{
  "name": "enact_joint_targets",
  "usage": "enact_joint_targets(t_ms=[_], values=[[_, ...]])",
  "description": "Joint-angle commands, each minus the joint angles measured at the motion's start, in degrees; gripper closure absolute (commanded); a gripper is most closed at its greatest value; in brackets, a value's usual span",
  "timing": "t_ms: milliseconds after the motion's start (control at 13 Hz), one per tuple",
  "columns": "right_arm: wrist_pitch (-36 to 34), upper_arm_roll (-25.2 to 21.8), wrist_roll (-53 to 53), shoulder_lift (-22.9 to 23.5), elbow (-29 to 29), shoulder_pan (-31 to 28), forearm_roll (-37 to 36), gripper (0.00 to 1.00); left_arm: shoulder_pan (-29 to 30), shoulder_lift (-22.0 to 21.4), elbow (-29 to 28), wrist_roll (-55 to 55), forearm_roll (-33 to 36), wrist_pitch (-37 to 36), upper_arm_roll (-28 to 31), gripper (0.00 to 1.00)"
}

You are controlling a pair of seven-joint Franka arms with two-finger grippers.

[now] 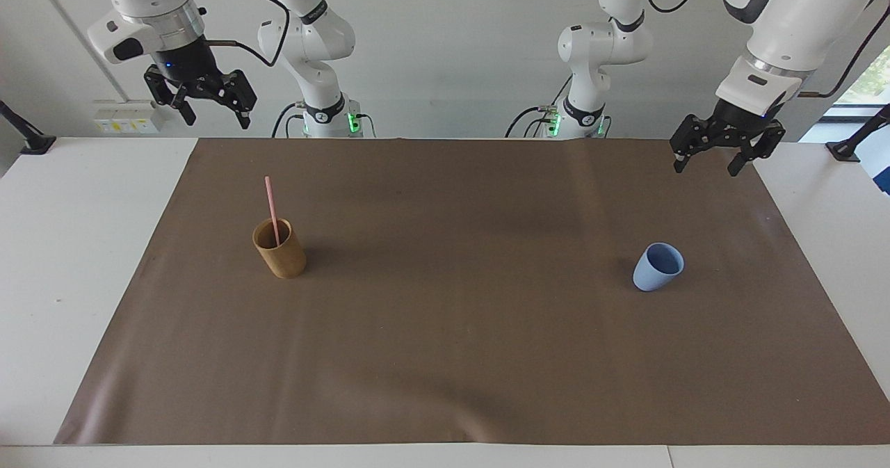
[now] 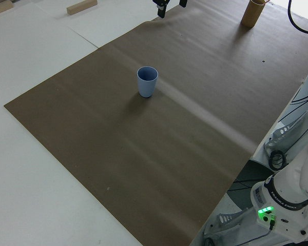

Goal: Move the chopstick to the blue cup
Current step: 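Reach the blue cup with the left gripper and grasp its rim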

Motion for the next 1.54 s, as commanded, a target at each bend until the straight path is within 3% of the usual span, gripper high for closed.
enact_joint_targets(t_ms=[0, 538, 923, 1000, 1154, 1231, 1462], values=[[-0.2, 0.3, -1.6, -1.4, -1.4, -0.8, -0.2, 0.0, 1.6, -0.4, -8.9, 3.0, -0.9, 10.2, -0.3, 0.0], [-0.3, 0.0, -1.8, -1.5, -1.6, -0.7, -0.2, 0.0, 6.0, 9.9, -13.0, 6.4, -0.9, 23.8, -0.3, 0.0], [-0.7, 0.0, -1.9, -1.5, -1.5, -0.7, -0.2, 0.0, 6.1, 11.3, -21.8, 6.3, -1.0, 35.2, -0.3, 0.0], [-0.7, 0.0, -1.9, -1.5, -1.5, -0.7, -0.2, 0.0, 6.0, 11.6, -22.5, 6.3, -1.0, 36.3, -0.3, 0.22], [-0.7, 0.0, -1.8, -1.5, -1.5, -0.7, -0.2, 0.0, 5.9, 11.7, -22.8, 6.2, -1.0, 36.5, -0.4, 0.78], [-0.7, 0.0, -1.8, -1.5, -1.5, -0.7, -0.2, 0.0, 5.9, 11.7, -22.6, 6.3, -1.0, 36.3, -0.4, 1.0], [-0.7, 0.0, -1.8, -1.6, -1.6, -0.7, -0.2, 0.0, 5.2, 11.6, -22.1, 6.2, -1.0, 35.7, -0.5, 1.0]])
